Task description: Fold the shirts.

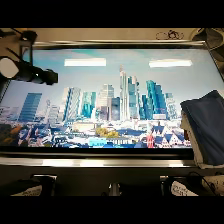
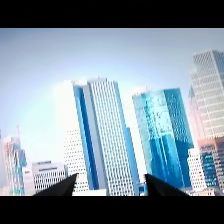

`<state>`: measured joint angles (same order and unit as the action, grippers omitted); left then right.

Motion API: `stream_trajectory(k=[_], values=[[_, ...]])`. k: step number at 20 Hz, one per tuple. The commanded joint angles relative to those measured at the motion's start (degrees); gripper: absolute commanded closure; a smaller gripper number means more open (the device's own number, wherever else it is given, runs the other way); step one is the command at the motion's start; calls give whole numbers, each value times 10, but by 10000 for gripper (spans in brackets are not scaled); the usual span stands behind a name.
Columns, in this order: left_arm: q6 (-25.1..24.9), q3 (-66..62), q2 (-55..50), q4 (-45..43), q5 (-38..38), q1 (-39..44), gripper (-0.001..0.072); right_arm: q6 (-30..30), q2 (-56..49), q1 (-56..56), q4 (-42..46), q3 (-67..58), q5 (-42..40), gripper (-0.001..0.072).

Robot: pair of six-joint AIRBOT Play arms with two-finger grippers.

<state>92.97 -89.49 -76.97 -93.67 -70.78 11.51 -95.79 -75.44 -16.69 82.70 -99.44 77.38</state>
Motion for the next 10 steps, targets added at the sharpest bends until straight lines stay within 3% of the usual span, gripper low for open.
stream_trajectory(k=[1, 4, 10], values=[[40, 11, -37, -56, -160, 19, 28, -15, -110, 177, -57, -15, 121, 33], [113, 83, 23, -55, -53, 17, 33, -22, -160, 198, -59, -15, 167, 35], [104, 84, 26, -56, -43, 17, 32, -21, -161, 196, -10, -15, 156, 35]])
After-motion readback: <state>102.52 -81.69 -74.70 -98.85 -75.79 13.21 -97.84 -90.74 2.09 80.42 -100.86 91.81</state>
